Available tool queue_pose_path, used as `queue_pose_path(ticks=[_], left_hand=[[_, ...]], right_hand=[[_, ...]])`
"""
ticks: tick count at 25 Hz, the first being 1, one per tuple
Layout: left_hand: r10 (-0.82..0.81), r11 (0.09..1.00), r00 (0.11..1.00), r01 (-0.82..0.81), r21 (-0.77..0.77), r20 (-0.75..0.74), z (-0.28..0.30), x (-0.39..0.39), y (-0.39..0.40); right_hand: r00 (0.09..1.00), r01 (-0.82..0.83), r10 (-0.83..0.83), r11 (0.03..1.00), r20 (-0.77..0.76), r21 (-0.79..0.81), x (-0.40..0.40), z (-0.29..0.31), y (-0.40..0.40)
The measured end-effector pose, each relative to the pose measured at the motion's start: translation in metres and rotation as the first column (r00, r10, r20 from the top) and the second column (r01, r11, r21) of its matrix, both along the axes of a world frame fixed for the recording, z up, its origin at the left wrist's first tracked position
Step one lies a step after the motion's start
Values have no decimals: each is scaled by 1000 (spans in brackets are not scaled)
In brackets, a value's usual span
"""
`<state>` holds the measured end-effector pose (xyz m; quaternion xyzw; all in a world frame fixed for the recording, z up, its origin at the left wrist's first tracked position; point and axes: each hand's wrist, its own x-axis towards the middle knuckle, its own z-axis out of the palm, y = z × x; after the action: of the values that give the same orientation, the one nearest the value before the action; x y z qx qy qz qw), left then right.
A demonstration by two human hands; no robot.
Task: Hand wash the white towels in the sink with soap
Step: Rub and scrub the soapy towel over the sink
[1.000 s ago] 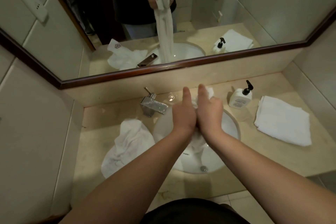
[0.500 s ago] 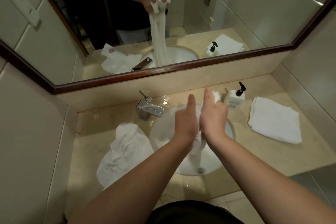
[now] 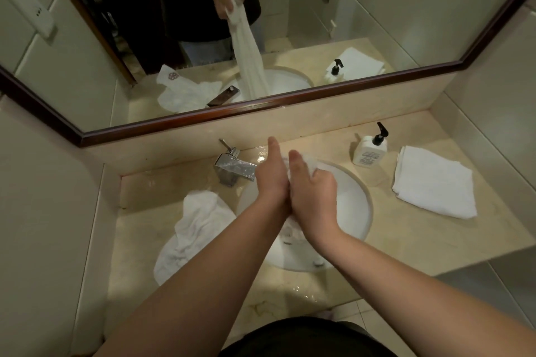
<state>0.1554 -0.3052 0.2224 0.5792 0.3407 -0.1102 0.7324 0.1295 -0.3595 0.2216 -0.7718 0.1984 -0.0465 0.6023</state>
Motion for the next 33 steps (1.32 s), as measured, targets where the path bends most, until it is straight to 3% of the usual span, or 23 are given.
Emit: queue_pose_path(ticks=[3, 5, 8, 12, 15, 19, 23, 26, 30, 33], left_hand=[[-120, 991, 988, 114, 65, 94, -6, -4, 0], [-110, 989, 989, 99, 111, 103, -4, -2, 1], [-13, 999, 1000, 13, -34, 1, -5, 4, 8], [-86, 996, 996, 85, 28, 39, -8, -9, 3], [-12, 997, 1000, 10, -79, -24, -11, -6, 17], [-121, 992, 985, 115, 52, 120, -16, -6, 18], [-71, 997, 992, 66, 47, 105, -7, -5, 17], [-210, 970, 950, 173, 169, 232, -12, -15, 4], [-63, 998, 995, 62, 6, 81, -7, -7, 6], [-187, 978, 970, 168, 127, 156, -8, -15, 1]], right_hand=[[996, 86, -86, 996, -10, -4, 20, 5, -11], [996, 92, -92, 996, -12, 22, 23, 8, -10], [1000, -29, 29, 999, -4, -16, 6, 0, 5], [993, 116, -116, 993, -21, 37, 15, 3, 0], [999, 0, 2, 999, -42, 42, -4, -3, 16], [988, 143, -138, 987, -65, 72, 18, -4, 8], [999, 42, -41, 994, -20, 100, 10, -5, 16], [982, 189, -183, 973, -55, 129, 24, 1, -7], [996, 66, -56, 986, -71, 151, 1, 0, 6], [981, 191, -185, 974, -56, 122, 17, 5, -3]])
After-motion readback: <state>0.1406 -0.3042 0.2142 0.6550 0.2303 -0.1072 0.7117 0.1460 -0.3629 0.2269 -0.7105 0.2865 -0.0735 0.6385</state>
